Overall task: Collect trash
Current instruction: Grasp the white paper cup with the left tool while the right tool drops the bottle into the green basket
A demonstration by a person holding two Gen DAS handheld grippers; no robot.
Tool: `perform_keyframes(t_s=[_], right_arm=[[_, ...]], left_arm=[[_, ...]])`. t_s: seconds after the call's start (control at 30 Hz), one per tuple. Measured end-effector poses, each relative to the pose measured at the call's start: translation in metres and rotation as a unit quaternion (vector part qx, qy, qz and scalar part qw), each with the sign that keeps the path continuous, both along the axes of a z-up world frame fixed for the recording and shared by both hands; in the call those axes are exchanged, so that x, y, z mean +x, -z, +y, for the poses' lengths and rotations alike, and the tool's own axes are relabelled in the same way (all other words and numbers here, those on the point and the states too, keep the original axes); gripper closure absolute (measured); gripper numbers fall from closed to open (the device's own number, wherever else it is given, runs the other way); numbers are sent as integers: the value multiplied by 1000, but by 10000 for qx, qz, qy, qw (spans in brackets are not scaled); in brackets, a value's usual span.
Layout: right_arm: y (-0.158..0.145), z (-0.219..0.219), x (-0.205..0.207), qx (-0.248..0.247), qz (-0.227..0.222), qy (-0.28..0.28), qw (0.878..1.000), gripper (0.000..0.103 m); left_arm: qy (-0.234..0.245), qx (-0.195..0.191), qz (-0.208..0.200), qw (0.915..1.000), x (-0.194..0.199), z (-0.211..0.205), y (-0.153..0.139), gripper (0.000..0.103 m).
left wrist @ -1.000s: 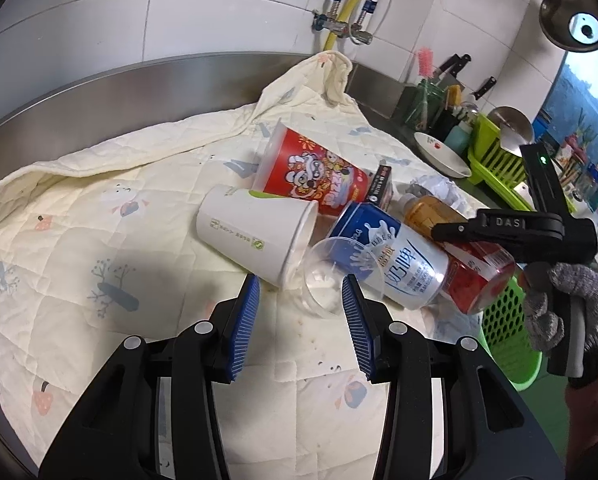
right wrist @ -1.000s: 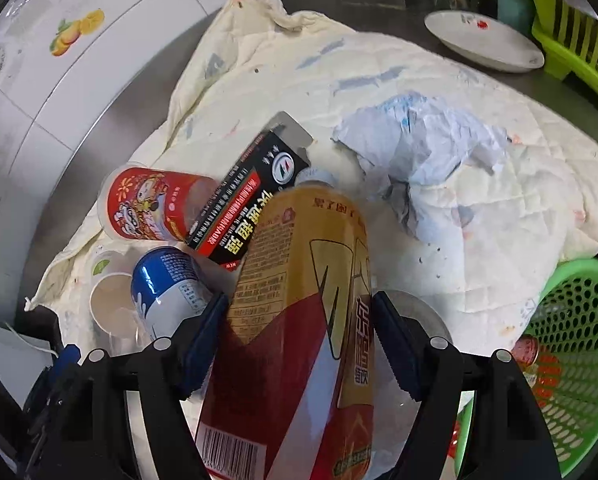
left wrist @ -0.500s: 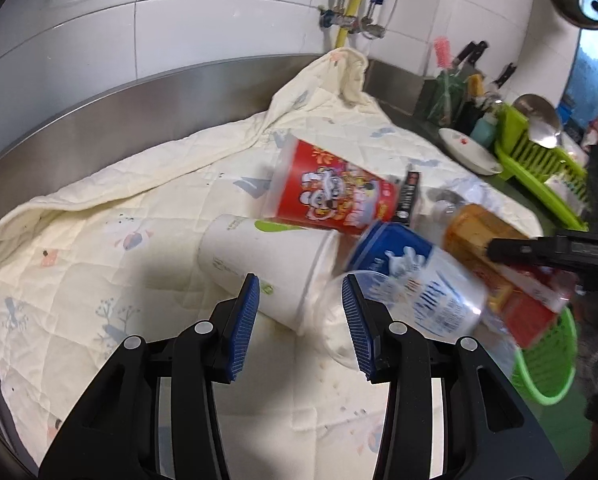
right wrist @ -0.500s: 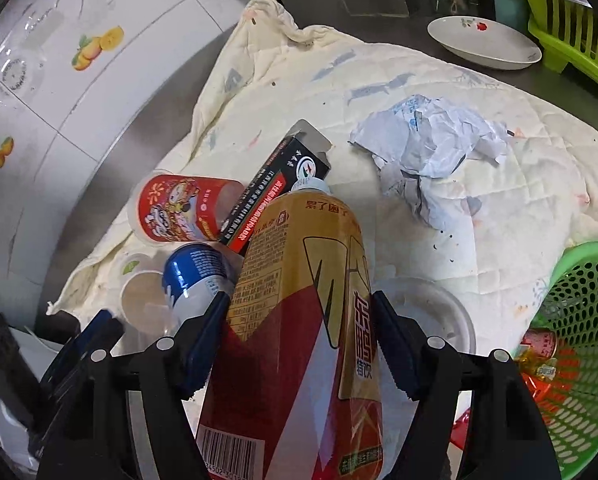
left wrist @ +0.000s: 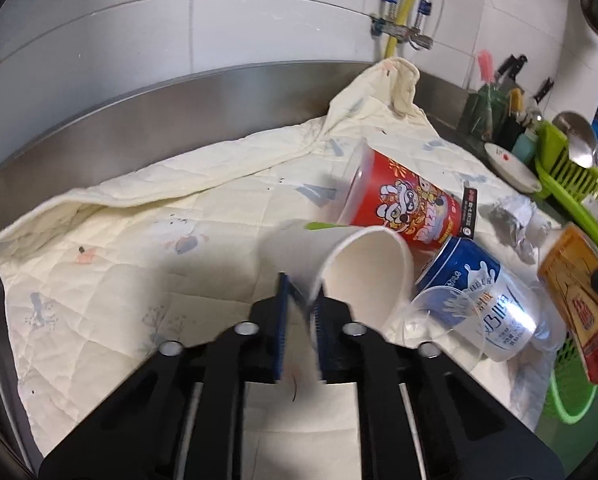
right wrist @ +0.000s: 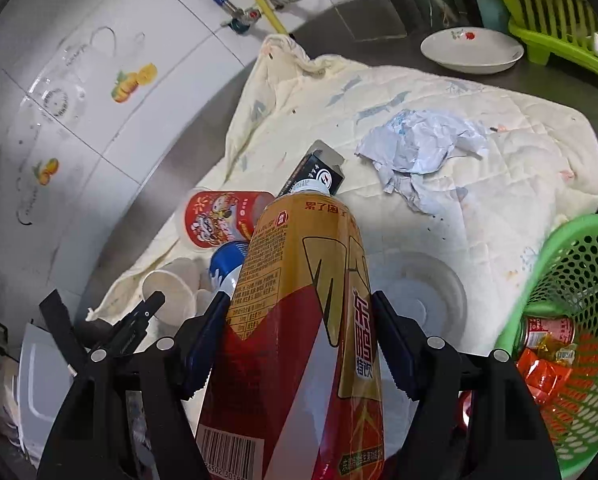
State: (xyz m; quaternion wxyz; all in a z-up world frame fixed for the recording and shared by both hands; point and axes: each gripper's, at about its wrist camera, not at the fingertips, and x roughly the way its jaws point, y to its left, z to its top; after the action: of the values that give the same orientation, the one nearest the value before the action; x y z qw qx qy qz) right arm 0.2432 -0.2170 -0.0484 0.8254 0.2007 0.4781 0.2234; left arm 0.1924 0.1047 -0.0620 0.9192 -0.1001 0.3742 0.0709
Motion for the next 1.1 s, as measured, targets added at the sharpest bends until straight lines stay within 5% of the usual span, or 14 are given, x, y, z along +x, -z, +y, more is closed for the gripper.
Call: perform_keyframes(t_s=[0.33,0.63,0.87,1.1], right_arm=[[-11,-22,-44,329,-236,184,9990,35],[-20,-95,-80,80,-509,874,9948,35],[15,-170,-93,-792,-372,1581,9835,35],[74,-219,-81,-924,59,1859,9782,35]], left_arm=[[73,-129,-469,9988,-40,2,-35,102],[848,-451,-886,9914,-63,-42,-76,102],[1474,-631,-841,9835,-57,-96,-78,102],[2050,-615,-649,9747,-47,-159,-70,102]])
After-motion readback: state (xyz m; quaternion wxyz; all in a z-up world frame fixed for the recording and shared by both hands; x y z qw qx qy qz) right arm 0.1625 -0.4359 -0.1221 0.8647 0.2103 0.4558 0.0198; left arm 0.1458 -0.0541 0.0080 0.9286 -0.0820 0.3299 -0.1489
